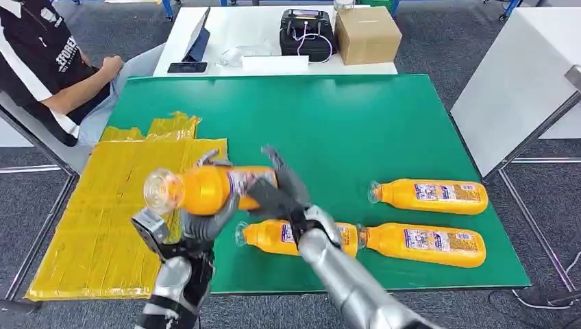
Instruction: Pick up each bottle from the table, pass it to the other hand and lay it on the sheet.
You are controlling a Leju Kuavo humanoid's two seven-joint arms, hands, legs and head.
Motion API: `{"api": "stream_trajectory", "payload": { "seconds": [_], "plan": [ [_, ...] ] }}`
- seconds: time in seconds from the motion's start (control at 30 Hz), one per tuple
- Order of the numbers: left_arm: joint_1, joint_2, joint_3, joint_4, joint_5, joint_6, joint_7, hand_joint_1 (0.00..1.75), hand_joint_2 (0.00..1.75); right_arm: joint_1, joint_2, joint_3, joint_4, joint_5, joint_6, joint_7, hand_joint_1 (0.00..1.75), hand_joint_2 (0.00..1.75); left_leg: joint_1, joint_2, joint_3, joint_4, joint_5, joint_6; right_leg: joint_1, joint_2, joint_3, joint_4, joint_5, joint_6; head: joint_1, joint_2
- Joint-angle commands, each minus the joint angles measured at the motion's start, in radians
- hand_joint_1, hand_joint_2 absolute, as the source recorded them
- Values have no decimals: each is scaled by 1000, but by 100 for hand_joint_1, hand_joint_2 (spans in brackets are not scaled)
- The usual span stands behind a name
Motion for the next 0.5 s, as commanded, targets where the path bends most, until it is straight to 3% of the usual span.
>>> {"api": "stream_trajectory", "payload": {
  "seconds": [0.03, 0.17, 0.3, 0.5],
  "plan": [
    [31, 10, -67, 78, 2, -16, 3, 175, 175, -304, -35, -162, 223, 11, 1, -17, 0, 175, -3, -1, 6, -1, 0, 1, -2, -2, 5, 0, -1, 1, 0, 0],
    [71, 17, -40, 40, 1, 6, -1, 175, 175, -142, -24, -115, 45, 23, -3, -79, 0, 175, 0, 5, 7, -1, -2, 2, 0, 3, 8, -2, -1, 1, 0, 0],
    [74, 15, -33, 37, -7, 14, -4, 175, 175, -107, -28, -102, -11, 16, 5, -95, 0, 175, 0, 2, 7, -1, -2, 1, 0, -1, 8, -2, -1, -2, 0, 0],
    [146, 33, 28, -69, -82, 94, -30, 175, 175, 228, -88, 49, -439, 41, 4, -156, 0, 175, 0, 1, 3, -2, -1, 1, 1, -1, 4, -3, 0, -2, -1, 0]
  ]
}}
